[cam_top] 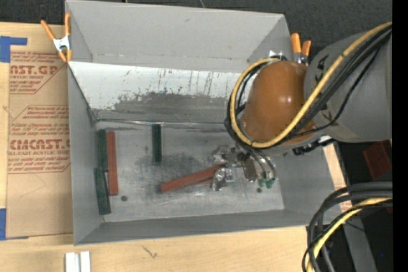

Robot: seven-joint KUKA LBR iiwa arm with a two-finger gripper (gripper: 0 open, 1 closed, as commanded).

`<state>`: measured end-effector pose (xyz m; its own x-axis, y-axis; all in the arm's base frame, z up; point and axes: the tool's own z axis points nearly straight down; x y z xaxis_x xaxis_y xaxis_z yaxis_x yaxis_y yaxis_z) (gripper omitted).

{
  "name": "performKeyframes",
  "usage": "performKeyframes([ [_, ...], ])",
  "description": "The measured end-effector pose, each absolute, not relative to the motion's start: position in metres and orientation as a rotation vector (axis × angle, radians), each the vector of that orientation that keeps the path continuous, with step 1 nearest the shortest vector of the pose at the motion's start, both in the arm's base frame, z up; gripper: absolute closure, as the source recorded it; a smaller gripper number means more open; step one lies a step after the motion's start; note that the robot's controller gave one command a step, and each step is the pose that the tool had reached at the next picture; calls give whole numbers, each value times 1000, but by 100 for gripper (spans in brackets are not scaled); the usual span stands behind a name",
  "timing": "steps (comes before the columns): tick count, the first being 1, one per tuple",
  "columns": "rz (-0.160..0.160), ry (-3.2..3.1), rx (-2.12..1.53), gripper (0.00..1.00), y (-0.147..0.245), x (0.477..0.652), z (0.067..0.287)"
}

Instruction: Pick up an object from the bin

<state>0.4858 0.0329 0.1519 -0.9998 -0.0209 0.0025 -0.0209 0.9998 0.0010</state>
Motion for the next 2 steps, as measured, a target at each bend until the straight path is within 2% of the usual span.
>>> performKeyframes([
  [2, -2, -3143, 33, 100, 33, 487, 179],
])
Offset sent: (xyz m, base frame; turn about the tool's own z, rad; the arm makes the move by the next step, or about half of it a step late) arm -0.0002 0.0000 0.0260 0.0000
